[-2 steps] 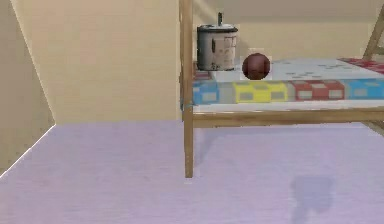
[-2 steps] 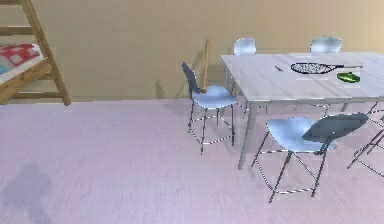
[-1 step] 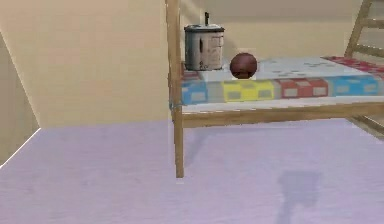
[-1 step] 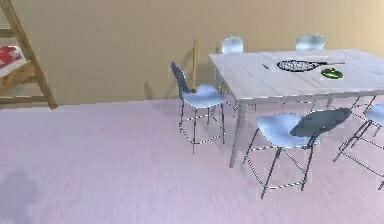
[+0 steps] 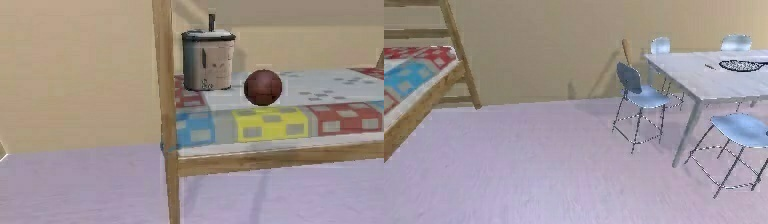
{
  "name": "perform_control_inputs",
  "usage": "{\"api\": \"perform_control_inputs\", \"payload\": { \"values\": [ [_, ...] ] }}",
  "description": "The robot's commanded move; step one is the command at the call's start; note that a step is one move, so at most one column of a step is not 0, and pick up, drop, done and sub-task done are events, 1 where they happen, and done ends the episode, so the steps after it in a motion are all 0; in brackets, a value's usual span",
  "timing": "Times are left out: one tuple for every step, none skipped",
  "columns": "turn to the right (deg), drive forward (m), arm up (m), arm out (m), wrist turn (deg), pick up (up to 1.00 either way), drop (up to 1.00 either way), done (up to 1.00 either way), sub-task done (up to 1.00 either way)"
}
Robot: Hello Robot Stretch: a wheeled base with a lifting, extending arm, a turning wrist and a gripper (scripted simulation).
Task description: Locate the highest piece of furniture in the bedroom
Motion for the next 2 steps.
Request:
{"api": "perform_control_inputs", "payload": {
  "values": [
    [30.0,0.0,0.0,0.0,0.0,0.0,0.0,0.0,0.0],
    [0.0,0.0,0.0,0.0,0.0,0.0,0.0,1.0,0.0]
  ]
}}
